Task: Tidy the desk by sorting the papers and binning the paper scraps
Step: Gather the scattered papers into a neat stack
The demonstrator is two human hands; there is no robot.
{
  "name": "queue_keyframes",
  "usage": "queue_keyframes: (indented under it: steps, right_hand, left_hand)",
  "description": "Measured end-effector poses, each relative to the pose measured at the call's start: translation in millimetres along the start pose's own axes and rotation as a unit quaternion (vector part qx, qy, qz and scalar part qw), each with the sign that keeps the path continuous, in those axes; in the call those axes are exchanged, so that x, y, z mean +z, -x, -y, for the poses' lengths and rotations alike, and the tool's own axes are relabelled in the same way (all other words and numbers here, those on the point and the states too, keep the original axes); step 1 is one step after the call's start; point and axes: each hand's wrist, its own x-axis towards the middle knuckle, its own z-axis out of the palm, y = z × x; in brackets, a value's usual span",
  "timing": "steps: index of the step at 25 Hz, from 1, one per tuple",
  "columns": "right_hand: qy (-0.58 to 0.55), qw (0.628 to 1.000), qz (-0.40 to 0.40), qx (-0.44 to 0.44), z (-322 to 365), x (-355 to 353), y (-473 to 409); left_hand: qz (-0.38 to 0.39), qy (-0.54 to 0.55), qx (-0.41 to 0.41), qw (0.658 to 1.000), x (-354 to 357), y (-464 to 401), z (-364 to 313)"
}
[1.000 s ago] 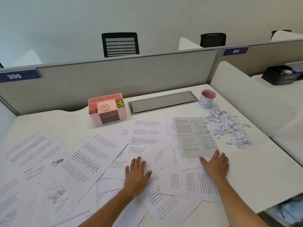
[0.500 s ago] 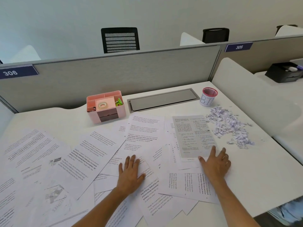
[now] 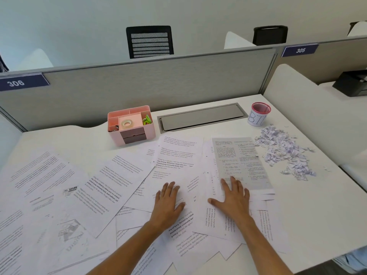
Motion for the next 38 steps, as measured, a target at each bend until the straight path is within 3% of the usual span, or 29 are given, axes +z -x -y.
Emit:
queue_keyframes:
  steps: [5,12,15,20,26,33,38]
  right_hand:
    - [-0.009,0.999,-0.050,-0.009,0,-3,1]
    - [-0.092,0.988,-0.122,-0.018,3,-16,1]
    - [-0.119,0.983,-0.138,-0.032,12,-21,6]
    - [-0.154,0.975,-0.146,-0.071,36,-19,29]
    - [-0.274,0.943,-0.122,-0.145,57,-18,53]
    - [-0.395,0.907,0.009,-0.143,50,-6,68]
    - [-0.473,0.872,0.029,-0.122,45,7,73]
  left_hand:
    - [-0.038,0.131,-0.002,0.991,-5,-5,-22]
    - [-0.010,0.300,-0.074,0.951,-1,-3,-50]
    - [0.014,0.415,-0.138,0.899,-5,-9,-56]
    - [0.078,0.601,-0.224,0.763,-11,-26,-55]
    - [0.108,0.631,-0.262,0.722,-15,-43,-52]
    - [0.101,0.592,-0.291,0.745,-20,-50,-46]
    - [0.087,0.501,-0.239,0.827,-27,-50,-46]
